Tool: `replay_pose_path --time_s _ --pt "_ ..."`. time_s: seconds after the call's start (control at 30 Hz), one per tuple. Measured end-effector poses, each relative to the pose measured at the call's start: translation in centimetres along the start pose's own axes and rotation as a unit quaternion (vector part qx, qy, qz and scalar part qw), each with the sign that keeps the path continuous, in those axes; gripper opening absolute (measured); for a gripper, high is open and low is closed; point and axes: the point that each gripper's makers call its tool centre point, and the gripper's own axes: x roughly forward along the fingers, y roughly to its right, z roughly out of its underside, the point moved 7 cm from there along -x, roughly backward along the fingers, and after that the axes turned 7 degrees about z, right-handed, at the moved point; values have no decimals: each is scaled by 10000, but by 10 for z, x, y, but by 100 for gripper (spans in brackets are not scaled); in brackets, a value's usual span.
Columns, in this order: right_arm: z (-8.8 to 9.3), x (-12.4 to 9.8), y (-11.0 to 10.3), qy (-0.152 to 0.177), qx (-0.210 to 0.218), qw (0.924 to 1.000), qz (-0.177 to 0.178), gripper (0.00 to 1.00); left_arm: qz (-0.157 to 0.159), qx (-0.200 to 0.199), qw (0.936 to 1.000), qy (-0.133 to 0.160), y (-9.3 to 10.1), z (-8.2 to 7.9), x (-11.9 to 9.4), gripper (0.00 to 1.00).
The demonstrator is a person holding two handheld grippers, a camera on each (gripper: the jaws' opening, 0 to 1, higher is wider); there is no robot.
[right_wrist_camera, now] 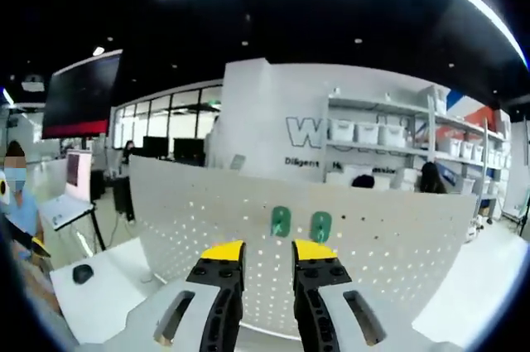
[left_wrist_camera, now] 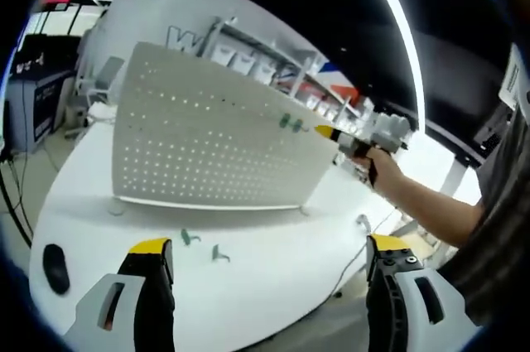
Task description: Insert the hook assembly into the mounting plate slot until the hook locks in place.
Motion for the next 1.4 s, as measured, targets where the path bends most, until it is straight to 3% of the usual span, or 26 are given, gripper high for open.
replay_pose_path --time_s 0.47,1.03,1.13,1.4 --pt "24 -28 -34 -536 -3 9974 -485 40 41 121 9999 -113 4 2 -3 98" --pt "63 -65 -72 -1044 -23 9888 -1069 41 57 152 9996 -228 10 10 -4 98" --pt "69 -72 -79 -1148 -198 9857 -1218 41 34 145 9996 -225 10 10 -5 98" --pt "73 -80 -90 -1201 -228 9827 -1393 40 -16 130 9996 -230 10 14 -9 98"
